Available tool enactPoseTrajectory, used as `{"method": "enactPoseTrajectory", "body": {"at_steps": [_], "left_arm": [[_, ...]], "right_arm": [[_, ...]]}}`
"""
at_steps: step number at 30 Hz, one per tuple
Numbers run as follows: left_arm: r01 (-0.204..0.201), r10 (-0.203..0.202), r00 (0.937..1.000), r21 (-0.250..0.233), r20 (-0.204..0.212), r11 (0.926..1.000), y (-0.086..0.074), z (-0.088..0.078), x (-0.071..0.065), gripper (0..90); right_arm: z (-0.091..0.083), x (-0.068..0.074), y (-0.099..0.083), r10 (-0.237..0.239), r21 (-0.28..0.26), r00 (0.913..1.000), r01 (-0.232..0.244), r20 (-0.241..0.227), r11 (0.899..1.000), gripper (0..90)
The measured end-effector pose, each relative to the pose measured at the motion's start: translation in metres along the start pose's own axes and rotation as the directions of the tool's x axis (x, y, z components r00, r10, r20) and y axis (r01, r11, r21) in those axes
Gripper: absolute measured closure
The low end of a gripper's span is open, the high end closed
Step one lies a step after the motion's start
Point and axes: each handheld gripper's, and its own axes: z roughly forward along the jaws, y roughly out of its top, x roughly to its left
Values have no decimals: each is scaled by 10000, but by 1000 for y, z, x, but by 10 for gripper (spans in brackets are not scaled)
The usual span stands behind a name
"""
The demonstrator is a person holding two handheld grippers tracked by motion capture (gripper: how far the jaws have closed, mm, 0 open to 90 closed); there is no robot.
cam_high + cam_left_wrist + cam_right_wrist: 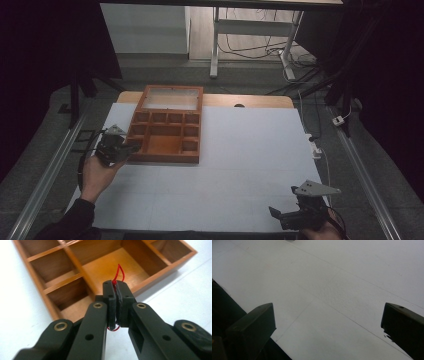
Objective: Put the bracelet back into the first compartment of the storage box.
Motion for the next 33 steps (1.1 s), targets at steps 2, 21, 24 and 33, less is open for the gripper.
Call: {"method": "enactPoseTrajectory", "body": {"at_steps": [2, 21, 24, 33], "left_arm": [[144, -144, 9998, -29, -98, 9999, -1, -1, 5, 863], [812, -819, 9963, -269, -244, 9963, 15, 10, 30, 863], [945, -954, 9951, -318, -266, 9950, 19, 13, 35, 864], [1140, -1163, 9923, -538, -431, 9920, 37, 19, 43, 863]], "right_arm": [[0, 0, 0, 7, 4, 10000, -7, 1, 10000, 0], [0, -2, 0, 173, 2, 9998, -173, -22, 9999, 0], [0, -2, 0, 204, -7, 9998, -204, -22, 9998, 0], [1, -2, 0, 245, 7, 9997, -245, -25, 9997, 0]]}}
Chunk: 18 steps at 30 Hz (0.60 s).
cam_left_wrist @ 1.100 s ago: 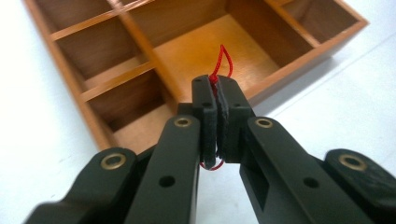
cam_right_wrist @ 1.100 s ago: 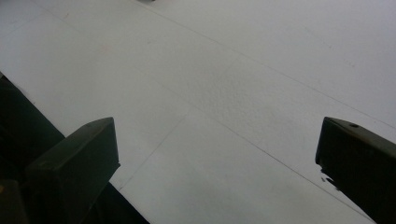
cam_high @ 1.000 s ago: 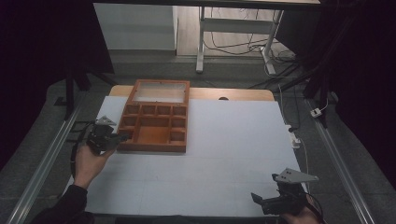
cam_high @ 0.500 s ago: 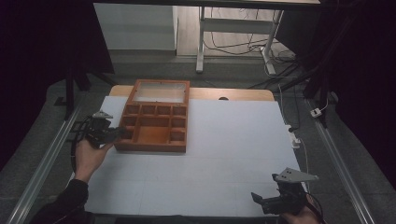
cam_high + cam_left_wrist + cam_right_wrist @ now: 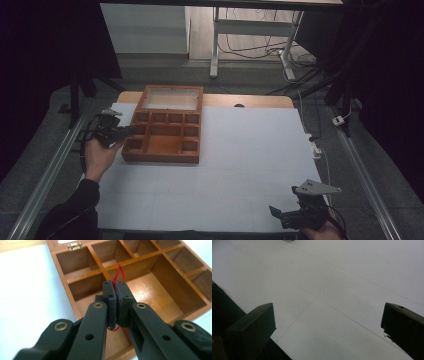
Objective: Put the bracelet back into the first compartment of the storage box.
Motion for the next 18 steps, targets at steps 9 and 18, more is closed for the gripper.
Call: {"method": "enactPoseTrajectory", "body": {"at_steps": [9, 18], "left_arm": [[-116, 115, 9998, -124, -149, 9999, 16, 10, 5, 861], [-61, 56, 9997, -197, -226, 9998, 30, 22, 13, 861]], "right_arm": [[1, 0, 0, 38, 24, 10000, -38, -15, 10000, 0], [0, -1, 0, 56, 7, 10000, -56, -49, 10000, 0]]}}
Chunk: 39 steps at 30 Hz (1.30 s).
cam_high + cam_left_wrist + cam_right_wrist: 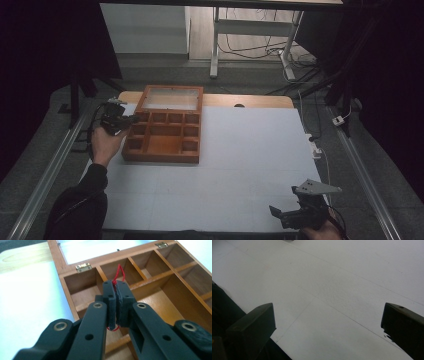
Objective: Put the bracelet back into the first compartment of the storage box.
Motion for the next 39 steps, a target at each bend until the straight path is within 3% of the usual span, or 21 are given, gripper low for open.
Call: {"method": "enactPoseTrajectory", "body": {"at_steps": [8, 20, 25, 39], "left_arm": [[0, -1, 10000, -39, -96, 10000, 10, 11, 9, 861], [-326, 326, 9993, -9, -206, 9995, 20, 30, 16, 860], [-79, 78, 9999, -133, -63, 9999, 21, 38, 20, 860], [149, -124, 9992, 645, -390, 9978, 10, 63, 29, 859]], "right_arm": [[0, 0, 0, 45, 17, 10000, -45, 3, 10000, 0], [0, -1, 0, 77, 6, 10000, -77, 31, 10000, 0], [0, -1, 0, 81, 8, 10000, -81, 25, 10000, 0], [-1, -1, -1, 72, -56, 10000, -72, 5, 10000, 0]]}}
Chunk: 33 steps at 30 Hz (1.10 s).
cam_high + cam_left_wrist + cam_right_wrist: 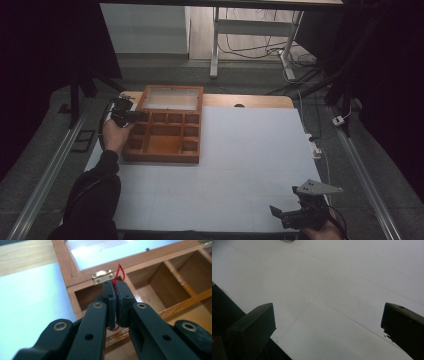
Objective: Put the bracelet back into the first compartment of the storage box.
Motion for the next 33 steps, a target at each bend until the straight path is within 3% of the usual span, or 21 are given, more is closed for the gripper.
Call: {"method": "enactPoseTrajectory", "body": {"at_steps": [8, 17, 24, 26, 33], "left_arm": [[86, -78, 9999, 504, -146, 9987, -4, 9, 6, 856], [161, -157, 9999, 1187, -35, 9928, -5, 21, 6, 830], [227, -231, 9997, 1130, 18, 9933, -4, 21, 6, 779], [240, -263, 9994, 1092, 204, 9937, -3, 19, 6, 733], [158, -179, 9996, 873, 228, 9961, 3, 9, 3, 586]], "right_arm": [[0, 0, 0, -29, 12, 10000, 29, -1, 10000, 0], [0, 0, 0, -32, -2, 10000, 32, -7, 10000, 0], [-1, 0, 0, -38, -40, 10000, 38, -5, 10000, 0], [-1, 0, 0, -33, -53, 10000, 33, -6, 10000, 0], [-1, 1, 0, -58, -51, 10000, 58, -2, 10000, 0]]}}
